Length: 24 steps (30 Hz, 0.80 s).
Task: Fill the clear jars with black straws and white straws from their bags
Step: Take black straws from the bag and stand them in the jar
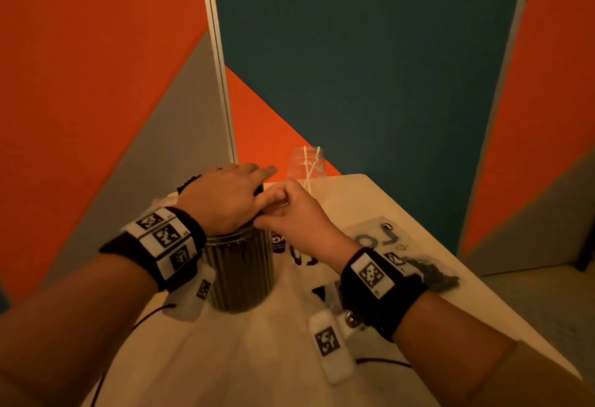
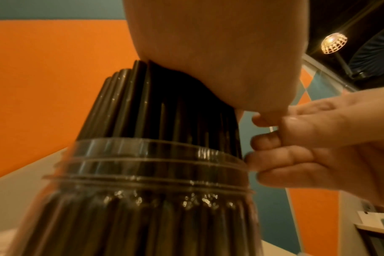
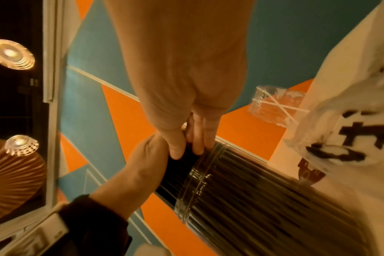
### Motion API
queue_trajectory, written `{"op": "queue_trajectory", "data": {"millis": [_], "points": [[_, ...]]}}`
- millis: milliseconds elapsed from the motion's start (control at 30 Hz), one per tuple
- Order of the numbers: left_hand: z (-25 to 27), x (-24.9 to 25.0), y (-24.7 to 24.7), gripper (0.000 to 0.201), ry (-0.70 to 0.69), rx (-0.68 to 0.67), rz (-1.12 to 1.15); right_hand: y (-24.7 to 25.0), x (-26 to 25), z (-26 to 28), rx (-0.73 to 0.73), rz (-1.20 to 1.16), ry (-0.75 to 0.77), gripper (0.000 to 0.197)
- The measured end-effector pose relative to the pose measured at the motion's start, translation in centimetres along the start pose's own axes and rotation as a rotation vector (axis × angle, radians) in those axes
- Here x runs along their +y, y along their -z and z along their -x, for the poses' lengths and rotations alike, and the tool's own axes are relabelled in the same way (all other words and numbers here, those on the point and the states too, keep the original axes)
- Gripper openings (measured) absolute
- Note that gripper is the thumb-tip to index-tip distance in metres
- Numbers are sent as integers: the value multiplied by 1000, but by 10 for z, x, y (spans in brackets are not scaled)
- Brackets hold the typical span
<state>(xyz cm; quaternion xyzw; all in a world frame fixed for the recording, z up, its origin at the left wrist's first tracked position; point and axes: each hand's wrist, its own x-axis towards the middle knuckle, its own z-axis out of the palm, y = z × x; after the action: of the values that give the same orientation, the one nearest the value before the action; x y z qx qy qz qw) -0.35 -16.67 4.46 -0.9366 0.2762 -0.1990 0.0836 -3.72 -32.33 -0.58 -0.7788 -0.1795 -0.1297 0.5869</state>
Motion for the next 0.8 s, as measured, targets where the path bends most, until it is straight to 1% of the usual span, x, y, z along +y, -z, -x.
{"op": "queue_trajectory", "data": {"millis": [33,67,133,200,233,267,300,333,367,433,467,500,533,600,700,800], "points": [[1,0,2,76,10,11,2,8,-1,3,-17,84,-18,40],[2,1,4,74,24,54,-17,17,0,7,-28,159,-40,41],[5,7,11,68,36,236,-78,40,4,15,-40,328,-69,42],[10,27,17,52,-4,472,-77,67,14,25,-67,537,-128,47],[11,42,17,42,-24,563,-48,79,20,32,-116,632,-191,55],[13,57,15,35,-26,605,-15,88,27,38,-193,716,-269,67],[14,73,9,31,3,574,33,94,35,45,-284,782,-352,79],[15,87,1,29,63,435,93,96,43,53,-363,812,-426,89],[15,98,-11,27,119,222,138,96,51,59,-418,825,-481,94],[13,110,-42,20,123,-215,209,93,66,69,-464,914,-536,100],[12,113,-56,16,115,-360,252,92,74,72,-472,981,-558,104],[10,114,-68,18,106,-446,288,91,81,75,-475,1027,-578,106],[7,116,-78,21,85,-489,315,90,87,77,-467,1053,-577,104],[-2,120,-94,25,52,-525,381,89,95,79,-427,1069,-546,98],[-17,125,-107,18,42,-510,497,86,99,78,-425,1049,-514,95],[-28,130,-120,24,41,-505,691,85,98,76,-446,1053,-502,93]]}}
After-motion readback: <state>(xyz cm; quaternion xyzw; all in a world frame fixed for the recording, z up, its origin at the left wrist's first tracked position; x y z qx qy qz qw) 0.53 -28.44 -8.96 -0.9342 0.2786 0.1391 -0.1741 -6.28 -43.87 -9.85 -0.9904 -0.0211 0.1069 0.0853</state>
